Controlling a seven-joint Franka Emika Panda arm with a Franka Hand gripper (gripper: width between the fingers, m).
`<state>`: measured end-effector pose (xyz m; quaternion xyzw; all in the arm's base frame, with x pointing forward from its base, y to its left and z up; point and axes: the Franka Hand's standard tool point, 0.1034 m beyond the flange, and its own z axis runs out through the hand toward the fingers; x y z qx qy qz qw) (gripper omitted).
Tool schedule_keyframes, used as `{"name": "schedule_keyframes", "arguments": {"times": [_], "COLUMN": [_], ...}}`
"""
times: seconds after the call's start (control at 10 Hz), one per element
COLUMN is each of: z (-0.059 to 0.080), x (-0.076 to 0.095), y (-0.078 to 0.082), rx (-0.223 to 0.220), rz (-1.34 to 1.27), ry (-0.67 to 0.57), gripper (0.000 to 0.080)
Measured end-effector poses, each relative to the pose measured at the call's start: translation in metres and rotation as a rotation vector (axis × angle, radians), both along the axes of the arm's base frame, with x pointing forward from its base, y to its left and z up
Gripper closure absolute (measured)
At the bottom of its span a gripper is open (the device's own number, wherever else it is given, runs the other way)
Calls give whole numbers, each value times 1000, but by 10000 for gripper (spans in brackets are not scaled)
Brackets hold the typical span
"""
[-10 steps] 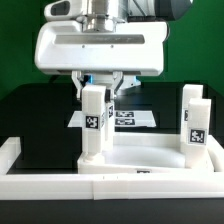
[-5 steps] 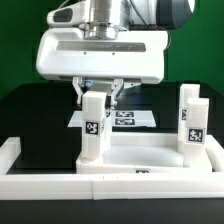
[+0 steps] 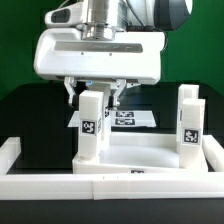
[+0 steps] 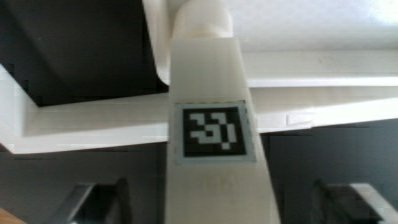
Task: Assemble desk
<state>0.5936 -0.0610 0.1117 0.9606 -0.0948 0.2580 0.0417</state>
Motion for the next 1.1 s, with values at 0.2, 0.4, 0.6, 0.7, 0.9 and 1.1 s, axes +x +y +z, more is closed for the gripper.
{"name": "schedule_keyframes", "arguments": {"times": [0.2, 0.4, 0.6, 0.7, 0.9, 1.1], "z": [-1, -1, -1, 2, 17, 12], "x": [0, 0, 0, -3, 1, 1], "y": [0, 0, 0, 3, 6, 7], "rx": [0, 0, 1, 47, 137, 187], "rz": [0, 0, 0, 1, 2, -7], "ry": [1, 2, 3, 62, 152, 238], "gripper": [186, 157, 150, 150, 150, 150]}}
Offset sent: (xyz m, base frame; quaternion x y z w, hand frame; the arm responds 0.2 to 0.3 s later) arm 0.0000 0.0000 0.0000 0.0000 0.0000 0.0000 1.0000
